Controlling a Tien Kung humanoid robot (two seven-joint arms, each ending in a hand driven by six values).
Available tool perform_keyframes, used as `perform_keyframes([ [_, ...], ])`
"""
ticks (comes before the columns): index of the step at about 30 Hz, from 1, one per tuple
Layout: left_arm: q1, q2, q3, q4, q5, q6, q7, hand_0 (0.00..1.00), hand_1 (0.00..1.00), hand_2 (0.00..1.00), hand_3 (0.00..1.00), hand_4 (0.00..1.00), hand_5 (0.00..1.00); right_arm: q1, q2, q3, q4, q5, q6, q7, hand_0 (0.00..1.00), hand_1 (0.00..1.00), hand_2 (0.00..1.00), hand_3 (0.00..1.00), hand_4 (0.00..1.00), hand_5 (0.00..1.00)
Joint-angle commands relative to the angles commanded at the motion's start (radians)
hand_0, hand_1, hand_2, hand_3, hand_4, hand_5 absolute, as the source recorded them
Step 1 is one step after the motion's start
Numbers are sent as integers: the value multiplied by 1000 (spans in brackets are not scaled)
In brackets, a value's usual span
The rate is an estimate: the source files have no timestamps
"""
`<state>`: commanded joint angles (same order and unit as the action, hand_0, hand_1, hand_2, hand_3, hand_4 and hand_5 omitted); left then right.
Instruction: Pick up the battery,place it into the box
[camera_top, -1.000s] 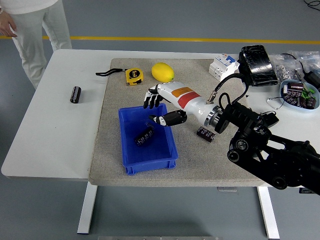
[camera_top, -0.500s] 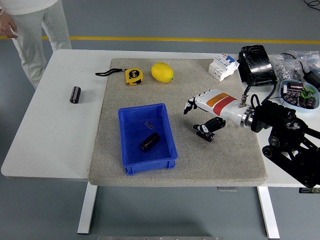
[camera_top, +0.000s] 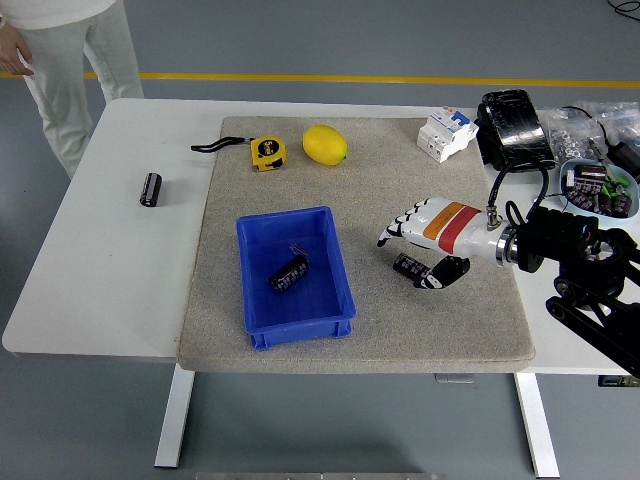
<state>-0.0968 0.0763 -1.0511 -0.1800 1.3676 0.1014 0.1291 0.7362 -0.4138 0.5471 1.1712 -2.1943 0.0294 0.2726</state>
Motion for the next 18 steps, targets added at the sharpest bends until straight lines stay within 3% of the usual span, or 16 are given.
perform_keyframes([
  [18, -15, -2, 12, 0, -5, 0, -2, 633, 597, 636, 714, 710, 707, 22, 30, -72, -101, -42, -50, 31, 710, 700, 751, 786, 804, 152],
])
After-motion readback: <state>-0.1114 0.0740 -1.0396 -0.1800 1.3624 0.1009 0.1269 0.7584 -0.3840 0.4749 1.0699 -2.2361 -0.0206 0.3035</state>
